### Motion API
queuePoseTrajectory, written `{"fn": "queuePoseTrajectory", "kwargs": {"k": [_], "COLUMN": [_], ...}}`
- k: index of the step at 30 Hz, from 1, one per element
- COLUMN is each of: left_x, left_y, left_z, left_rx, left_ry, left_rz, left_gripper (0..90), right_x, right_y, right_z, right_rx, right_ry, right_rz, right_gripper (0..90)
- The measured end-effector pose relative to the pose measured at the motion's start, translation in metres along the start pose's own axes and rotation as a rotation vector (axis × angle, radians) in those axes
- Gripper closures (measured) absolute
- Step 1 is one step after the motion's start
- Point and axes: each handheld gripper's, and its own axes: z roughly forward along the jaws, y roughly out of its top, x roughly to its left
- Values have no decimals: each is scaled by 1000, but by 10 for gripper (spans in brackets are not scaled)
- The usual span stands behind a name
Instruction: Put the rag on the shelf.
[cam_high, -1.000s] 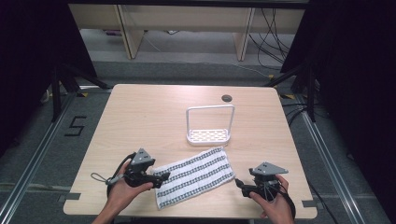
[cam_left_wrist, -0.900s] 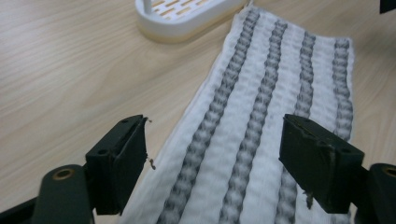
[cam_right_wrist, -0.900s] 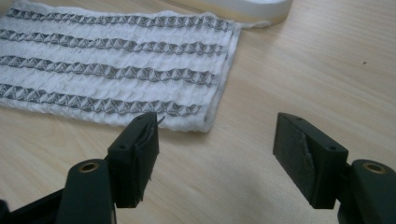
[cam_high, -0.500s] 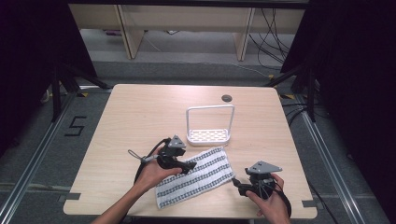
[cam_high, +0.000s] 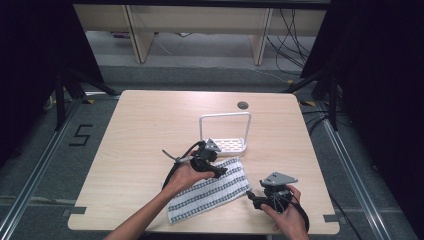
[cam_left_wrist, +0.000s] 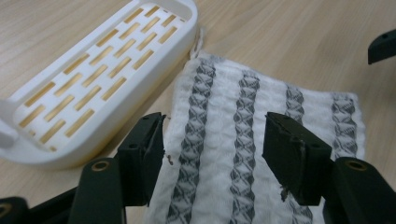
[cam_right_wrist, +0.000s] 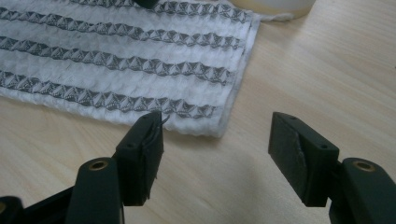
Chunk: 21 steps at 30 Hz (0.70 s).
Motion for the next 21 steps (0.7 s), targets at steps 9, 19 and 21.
{"fn": "queuePoseTrajectory", "kwargs": {"k": [9, 19, 21], "left_x": [-2, -3, -2], "left_y": [14, 24, 26], "left_z": [23, 41, 43], "left_rx": [37, 58, 77], "left_ry": [-8, -14, -21], "left_rz": [54, 31, 50], "left_gripper": [417, 419, 421], "right_x": [2, 3, 3], "right_y": [2, 4, 6], "right_z": [6, 12, 14], "right_rx": [11, 31, 26], "right_ry": [-4, 2, 2], "right_rz": [-12, -10, -21], "right_gripper": [373, 382, 383]}}
